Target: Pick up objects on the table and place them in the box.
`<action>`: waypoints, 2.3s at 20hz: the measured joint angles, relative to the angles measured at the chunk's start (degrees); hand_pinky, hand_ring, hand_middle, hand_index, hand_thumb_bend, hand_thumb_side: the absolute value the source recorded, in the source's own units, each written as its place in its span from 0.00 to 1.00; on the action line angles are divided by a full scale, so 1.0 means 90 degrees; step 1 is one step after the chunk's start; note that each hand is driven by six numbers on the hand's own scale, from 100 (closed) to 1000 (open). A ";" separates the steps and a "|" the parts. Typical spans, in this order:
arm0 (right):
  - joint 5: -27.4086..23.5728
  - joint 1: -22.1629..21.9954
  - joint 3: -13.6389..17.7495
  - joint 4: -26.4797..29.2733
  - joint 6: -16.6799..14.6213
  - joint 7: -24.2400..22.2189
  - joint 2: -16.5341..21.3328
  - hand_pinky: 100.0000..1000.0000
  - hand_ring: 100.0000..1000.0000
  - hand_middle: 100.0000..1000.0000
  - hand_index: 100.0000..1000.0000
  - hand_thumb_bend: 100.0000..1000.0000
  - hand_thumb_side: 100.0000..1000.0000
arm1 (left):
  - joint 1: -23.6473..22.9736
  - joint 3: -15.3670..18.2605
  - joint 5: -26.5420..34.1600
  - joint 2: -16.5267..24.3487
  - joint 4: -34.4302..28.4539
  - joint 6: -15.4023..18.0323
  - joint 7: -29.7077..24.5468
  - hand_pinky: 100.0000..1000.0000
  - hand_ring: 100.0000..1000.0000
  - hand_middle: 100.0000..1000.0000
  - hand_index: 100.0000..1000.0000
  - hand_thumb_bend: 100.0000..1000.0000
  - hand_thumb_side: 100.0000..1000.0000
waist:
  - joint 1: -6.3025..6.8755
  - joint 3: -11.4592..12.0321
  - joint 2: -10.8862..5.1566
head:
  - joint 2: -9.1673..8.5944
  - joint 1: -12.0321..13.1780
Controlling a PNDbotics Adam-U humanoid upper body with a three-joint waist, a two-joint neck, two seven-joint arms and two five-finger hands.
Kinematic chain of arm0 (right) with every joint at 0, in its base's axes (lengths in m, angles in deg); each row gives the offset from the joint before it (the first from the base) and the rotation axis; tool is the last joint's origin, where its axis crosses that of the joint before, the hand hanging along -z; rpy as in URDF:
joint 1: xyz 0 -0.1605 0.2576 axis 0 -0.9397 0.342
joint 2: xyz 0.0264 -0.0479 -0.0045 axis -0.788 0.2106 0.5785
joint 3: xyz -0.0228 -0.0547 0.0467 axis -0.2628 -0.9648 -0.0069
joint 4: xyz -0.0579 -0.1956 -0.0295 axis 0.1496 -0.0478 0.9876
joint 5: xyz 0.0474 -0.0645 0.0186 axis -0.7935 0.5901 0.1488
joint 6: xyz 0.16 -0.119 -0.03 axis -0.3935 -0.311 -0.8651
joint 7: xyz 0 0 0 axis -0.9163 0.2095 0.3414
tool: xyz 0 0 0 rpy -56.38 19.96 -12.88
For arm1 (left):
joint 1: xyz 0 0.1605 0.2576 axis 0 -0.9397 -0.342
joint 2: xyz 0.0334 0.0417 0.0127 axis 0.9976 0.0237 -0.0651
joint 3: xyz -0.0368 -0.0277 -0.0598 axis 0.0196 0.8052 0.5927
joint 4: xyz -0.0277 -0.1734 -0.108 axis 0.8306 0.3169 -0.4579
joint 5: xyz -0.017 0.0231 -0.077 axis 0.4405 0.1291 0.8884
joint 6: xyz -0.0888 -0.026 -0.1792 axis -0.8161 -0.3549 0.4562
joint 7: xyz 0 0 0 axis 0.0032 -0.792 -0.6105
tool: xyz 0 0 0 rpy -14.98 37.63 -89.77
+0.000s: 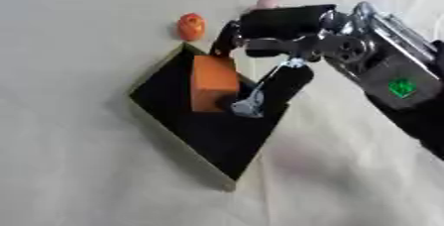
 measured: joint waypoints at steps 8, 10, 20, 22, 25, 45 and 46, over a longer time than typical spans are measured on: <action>0.0304 -0.0087 -0.0251 -0.0248 -0.0349 -0.0033 -0.0180 0.81 0.80 0.61 0.73 0.23 0.56 | 0.0003 -0.0001 0.0000 -0.0001 0.0000 0.0007 -0.0017 0.56 0.57 0.70 0.59 0.00 0.93 | 0.0013 0.0021 0.0000 | 0.0000 -0.0045; 0.0364 -0.0086 -0.0291 -0.0249 -0.0471 -0.0086 -0.0203 0.82 0.82 0.65 0.74 0.28 0.57 | 0.0003 -0.0001 0.0000 -0.0001 0.0000 0.0003 -0.0024 0.56 0.57 0.70 0.59 0.00 0.93 | 0.0013 0.0022 0.0000 | 0.0000 -0.0046; 0.0893 -0.0079 -0.0305 -0.0245 -0.0921 -0.0200 -0.0252 0.85 0.87 0.72 0.77 0.43 0.66 | 0.0004 -0.0001 0.0000 -0.0001 0.0000 0.0011 -0.0041 0.55 0.57 0.70 0.59 0.00 0.93 | 0.0013 0.0006 0.0000 | 0.0000 -0.0046; 0.0974 -0.0079 -0.0269 -0.0240 -0.0940 -0.0172 -0.0265 0.84 0.87 0.72 0.77 0.42 0.66 | 0.0004 -0.0001 0.0000 -0.0001 0.0000 0.0011 -0.0043 0.55 0.57 0.70 0.59 0.00 0.93 | 0.0013 0.0003 0.0000 | 0.0000 -0.0046; 0.1011 -0.0078 -0.0185 -0.0170 -0.0926 -0.0096 -0.0266 0.84 0.86 0.71 0.77 0.38 0.67 | 0.0004 -0.0001 0.0000 -0.0002 0.0000 0.0005 -0.0051 0.55 0.57 0.70 0.59 0.00 0.93 | 0.0013 -0.0006 0.0000 | 0.0000 -0.0046; 0.0889 0.0152 0.1689 -0.0962 0.0170 0.1149 -0.0030 0.89 0.87 0.69 0.77 0.33 0.40 | 0.0002 -0.0001 -0.0001 -0.0002 0.0000 -0.0036 -0.0093 0.55 0.57 0.70 0.59 0.00 0.93 | 0.0071 -0.0031 0.0027 | -0.0091 -0.0124; 0.0959 0.0205 0.1727 -0.1192 0.0166 0.1195 -0.0039 0.89 0.87 0.69 0.77 0.33 0.40 | 0.0002 -0.0001 -0.0001 -0.0002 0.0000 -0.0040 -0.0099 0.55 0.57 0.70 0.59 0.00 0.93 | 0.0076 -0.0027 0.0036 | -0.0099 -0.0135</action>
